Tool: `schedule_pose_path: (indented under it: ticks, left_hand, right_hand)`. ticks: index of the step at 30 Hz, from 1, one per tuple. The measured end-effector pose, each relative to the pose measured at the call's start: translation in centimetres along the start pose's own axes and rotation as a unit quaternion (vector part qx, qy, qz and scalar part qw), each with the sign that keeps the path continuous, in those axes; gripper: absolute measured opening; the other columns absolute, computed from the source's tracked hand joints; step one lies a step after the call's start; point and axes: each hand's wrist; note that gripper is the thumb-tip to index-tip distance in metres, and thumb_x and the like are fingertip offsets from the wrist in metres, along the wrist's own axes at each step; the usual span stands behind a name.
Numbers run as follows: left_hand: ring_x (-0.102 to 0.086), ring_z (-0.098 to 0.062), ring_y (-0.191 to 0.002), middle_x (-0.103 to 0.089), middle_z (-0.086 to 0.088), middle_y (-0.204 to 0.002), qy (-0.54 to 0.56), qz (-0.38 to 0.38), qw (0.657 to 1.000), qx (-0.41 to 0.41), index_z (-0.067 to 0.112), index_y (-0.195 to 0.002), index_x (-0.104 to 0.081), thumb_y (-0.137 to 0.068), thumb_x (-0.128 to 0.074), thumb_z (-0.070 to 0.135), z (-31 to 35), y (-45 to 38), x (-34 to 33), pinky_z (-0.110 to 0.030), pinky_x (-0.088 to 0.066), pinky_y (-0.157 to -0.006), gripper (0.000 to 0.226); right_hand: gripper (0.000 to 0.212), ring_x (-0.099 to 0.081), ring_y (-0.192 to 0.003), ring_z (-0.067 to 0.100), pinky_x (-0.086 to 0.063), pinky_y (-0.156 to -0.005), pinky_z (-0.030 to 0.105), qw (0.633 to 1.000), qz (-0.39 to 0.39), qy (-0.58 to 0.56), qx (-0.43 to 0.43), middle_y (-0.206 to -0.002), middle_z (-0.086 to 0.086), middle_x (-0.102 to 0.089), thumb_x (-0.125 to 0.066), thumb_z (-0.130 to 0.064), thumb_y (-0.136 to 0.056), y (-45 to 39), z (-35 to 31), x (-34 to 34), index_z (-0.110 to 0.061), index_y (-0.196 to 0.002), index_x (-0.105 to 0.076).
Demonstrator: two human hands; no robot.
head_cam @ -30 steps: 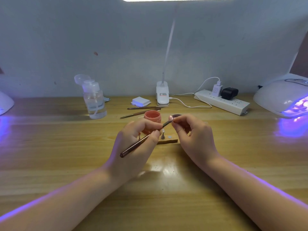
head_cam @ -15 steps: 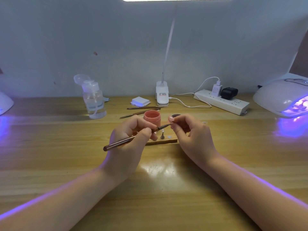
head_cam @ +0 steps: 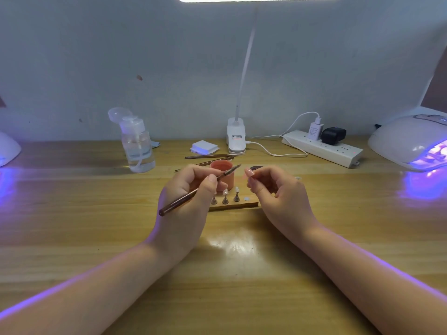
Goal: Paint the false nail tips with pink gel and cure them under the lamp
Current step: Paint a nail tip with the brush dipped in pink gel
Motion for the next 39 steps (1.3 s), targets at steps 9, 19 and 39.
schedule_pose_path:
  ticks: [9,19,39]
  left_hand:
    - [-0.068,-0.005,-0.077,-0.074,0.003,-0.079,0.005,-0.009,1.0,0.007,0.009,-0.091,-0.067,-0.092,-0.055,0.01,0.1,-0.1,0.1,-0.012,-0.048,-0.065,0.012]
    - [-0.065,-0.005,-0.072,-0.072,0.003,-0.069,0.006,0.029,0.999,0.026,0.01,-0.083,-0.066,-0.088,-0.055,0.011,0.3,-0.4,0.5,-0.01,-0.046,-0.065,0.012]
    - [-0.068,-0.008,-0.082,-0.072,0.006,-0.076,0.036,0.092,0.985,0.141,0.025,-0.078,-0.068,-0.097,-0.051,0.01,-0.5,-0.6,0.5,-0.033,-0.043,-0.078,0.03]
  right_hand:
    - [0.007,-0.067,-0.078,0.018,-0.054,-0.074,0.044,1.0,0.003,-0.013,-0.022,-0.081,0.0,-0.071,-0.067,-0.016,-0.09,0.0,0.2,-0.1,-0.013,-0.096,-0.069]
    - [0.006,-0.062,-0.07,0.016,-0.052,-0.07,0.037,0.996,0.02,-0.03,-0.077,-0.078,0.001,-0.069,-0.066,-0.015,-0.088,-0.3,0.2,0.3,-0.011,-0.092,-0.068]
    - [0.009,-0.055,-0.094,0.023,-0.046,-0.083,0.039,0.974,-0.068,0.184,-0.111,-0.081,-0.011,-0.062,-0.071,-0.038,-0.08,-0.7,0.9,0.2,-0.032,-0.085,-0.075]
Point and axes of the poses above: each hand's wrist, its own y-axis away from the middle knuckle, its own x-axis out of the back of the hand, z = x × y
